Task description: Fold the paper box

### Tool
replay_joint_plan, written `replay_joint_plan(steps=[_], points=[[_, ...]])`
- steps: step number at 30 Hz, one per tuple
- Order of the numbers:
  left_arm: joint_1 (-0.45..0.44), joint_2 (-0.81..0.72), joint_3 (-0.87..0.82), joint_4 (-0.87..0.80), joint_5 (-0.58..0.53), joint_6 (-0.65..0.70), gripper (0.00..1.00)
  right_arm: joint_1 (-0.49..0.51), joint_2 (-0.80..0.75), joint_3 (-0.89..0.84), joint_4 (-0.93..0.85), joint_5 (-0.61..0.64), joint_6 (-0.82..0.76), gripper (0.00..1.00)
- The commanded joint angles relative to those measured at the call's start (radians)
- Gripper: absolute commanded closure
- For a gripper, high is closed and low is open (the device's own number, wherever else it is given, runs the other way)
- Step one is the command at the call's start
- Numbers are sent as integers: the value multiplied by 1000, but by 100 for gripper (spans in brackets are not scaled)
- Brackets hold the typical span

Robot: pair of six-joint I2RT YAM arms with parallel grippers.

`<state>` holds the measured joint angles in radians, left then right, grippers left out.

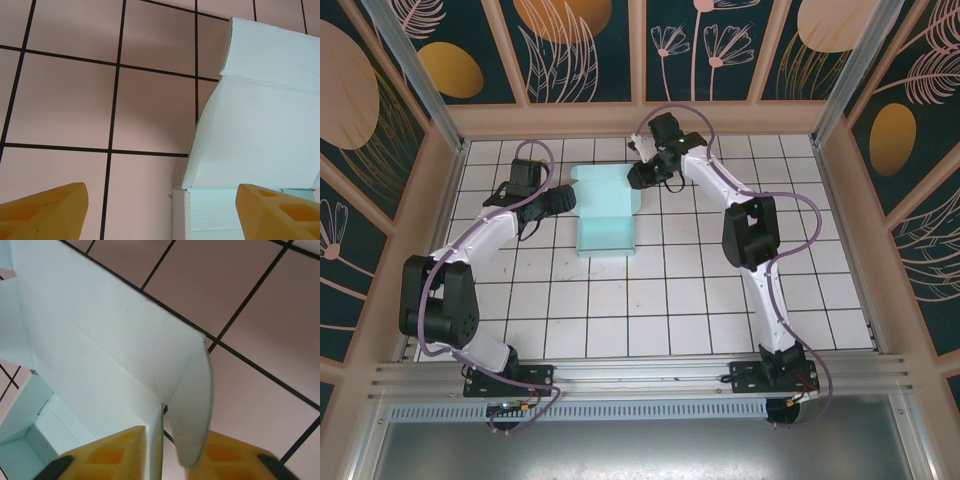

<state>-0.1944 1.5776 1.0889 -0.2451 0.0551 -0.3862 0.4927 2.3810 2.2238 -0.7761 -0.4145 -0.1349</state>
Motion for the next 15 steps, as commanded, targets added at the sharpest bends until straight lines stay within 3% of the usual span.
replay_joint_plan(steps=[1, 6, 10, 15], points=[[8, 15, -1, 14, 20, 0, 23, 3, 26, 42, -32, -23, -12, 81], [9, 22, 10, 24, 25, 4, 23, 4, 19, 50, -38, -25, -26, 96], [9, 35, 27, 39, 30, 24, 23, 6, -20, 11, 11, -26, -49, 98], [9, 38, 58, 64, 31, 78, 25, 14, -139, -160, 178, 6, -105, 100]])
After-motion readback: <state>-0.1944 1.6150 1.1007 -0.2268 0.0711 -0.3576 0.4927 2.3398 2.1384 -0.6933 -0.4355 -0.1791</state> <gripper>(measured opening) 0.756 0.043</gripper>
